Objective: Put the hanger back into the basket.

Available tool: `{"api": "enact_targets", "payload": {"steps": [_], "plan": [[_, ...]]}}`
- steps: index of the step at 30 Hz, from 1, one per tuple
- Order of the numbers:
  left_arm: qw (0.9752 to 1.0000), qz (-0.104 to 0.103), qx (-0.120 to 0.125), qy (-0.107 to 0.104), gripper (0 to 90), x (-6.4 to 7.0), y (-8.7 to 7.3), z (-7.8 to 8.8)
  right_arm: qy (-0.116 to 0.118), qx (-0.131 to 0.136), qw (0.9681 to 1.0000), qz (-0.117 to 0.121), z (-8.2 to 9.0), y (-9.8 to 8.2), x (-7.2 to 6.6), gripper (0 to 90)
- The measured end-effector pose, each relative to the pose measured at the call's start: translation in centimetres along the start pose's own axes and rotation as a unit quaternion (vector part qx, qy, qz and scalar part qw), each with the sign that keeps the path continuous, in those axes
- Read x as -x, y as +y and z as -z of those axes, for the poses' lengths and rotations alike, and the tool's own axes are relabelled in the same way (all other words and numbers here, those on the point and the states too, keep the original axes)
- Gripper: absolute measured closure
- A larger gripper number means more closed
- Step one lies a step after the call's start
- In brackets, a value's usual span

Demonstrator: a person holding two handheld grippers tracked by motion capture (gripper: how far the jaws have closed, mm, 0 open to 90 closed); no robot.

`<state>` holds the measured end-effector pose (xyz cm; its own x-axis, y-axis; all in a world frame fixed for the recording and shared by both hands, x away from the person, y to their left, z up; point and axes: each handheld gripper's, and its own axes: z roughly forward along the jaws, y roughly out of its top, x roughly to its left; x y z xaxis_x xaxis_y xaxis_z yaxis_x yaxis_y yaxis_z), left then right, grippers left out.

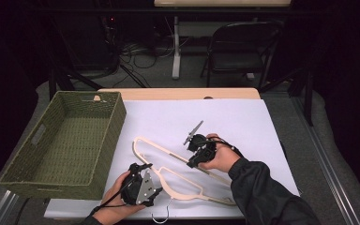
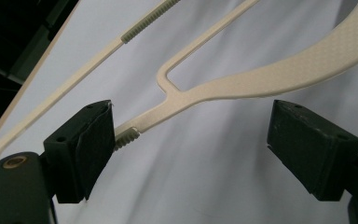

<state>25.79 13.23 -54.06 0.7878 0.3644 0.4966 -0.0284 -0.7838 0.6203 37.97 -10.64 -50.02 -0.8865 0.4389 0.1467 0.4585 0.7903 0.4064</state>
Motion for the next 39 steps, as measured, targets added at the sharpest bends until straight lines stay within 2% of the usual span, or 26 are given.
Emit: {"api": "enact_targets", "payload": {"steps": [3,7,9,10,12,14,19,22,24,27,28,35,36,38,39], "plan": [[0.9999,-0.016,0.001,0.003,15.8,0.2,0.3,-0.2,0.002,0.011,0.9999,0.0,-0.2,0.0,0.0,79.6],[0.9996,-0.029,0.003,0.001,16.8,0.4,0.7,-0.6,0.002,-0.004,1.0,0.001,-0.1,0.1,0.0,79.6],[0.9992,-0.04,0.0,-0.005,18.1,0.4,0.8,-0.9,0.002,-0.003,1.0,0.002,-0.2,0.1,0.0,79.6],[0.9993,-0.038,0.003,-0.007,18.3,0.5,0.8,-1.1,0.002,0.004,1.0,0.0,-0.3,0.1,-0.1,79.6],[0.9989,-0.046,0.002,-0.013,22.6,0.5,0.9,-1.5,0.007,0.008,0.9999,0.0,-0.4,0.1,-0.1,79.6],[0.9987,-0.048,0.001,-0.014,23.7,0.5,0.9,-1.6,0.007,0.008,0.9999,-0.001,-0.4,0.2,-0.1,79.6],[0.9983,-0.049,-0.006,-0.031,28.2,0.4,0.9,-2.1,0.004,0.005,1.0,0.001,-0.4,0.2,-0.2,79.6],[0.9982,-0.053,-0.004,-0.027,29.4,0.4,0.9,-2.2,0.004,0.006,1.0,0.003,-0.5,0.2,-0.2,79.6],[0.9982,-0.054,-0.005,-0.027,32.3,0.3,0.9,-2.2,0.004,-0.006,1.0,0.003,-0.4,0.2,-0.1,79.6],[0.998,-0.056,-0.004,-0.028,36.6,0.1,0.8,-2.1,0.004,-0.007,1.0,0.004,-0.4,0.2,-0.1,79.5],[0.998,-0.056,-0.004,-0.029,37.9,0.1,0.8,-2.1,0.006,0.003,1.0,0.004,-0.6,0.2,-0.1,79.5],[0.998,-0.06,-0.002,-0.022,45.4,-0.1,0.8,-1.9,0.004,-0.001,1.0,0.002,-0.6,0.2,-0.1,79.5],[0.9981,-0.057,0.0,-0.024,45.4,-0.2,0.9,-1.9,0.006,-0.01,0.9999,0.005,-0.6,0.3,-0.1,79.5],[0.9977,-0.064,0.0,-0.021,46.0,-0.2,1.0,-1.8,0.004,-0.006,1.0,0.003,-0.8,0.3,-0.1,79.5],[0.9975,-0.067,-0.002,-0.02,49.8,-0.2,1.0,-1.8,0.009,-0.004,0.9999,0.005,-0.9,0.2,-0.1,79.5]]}}
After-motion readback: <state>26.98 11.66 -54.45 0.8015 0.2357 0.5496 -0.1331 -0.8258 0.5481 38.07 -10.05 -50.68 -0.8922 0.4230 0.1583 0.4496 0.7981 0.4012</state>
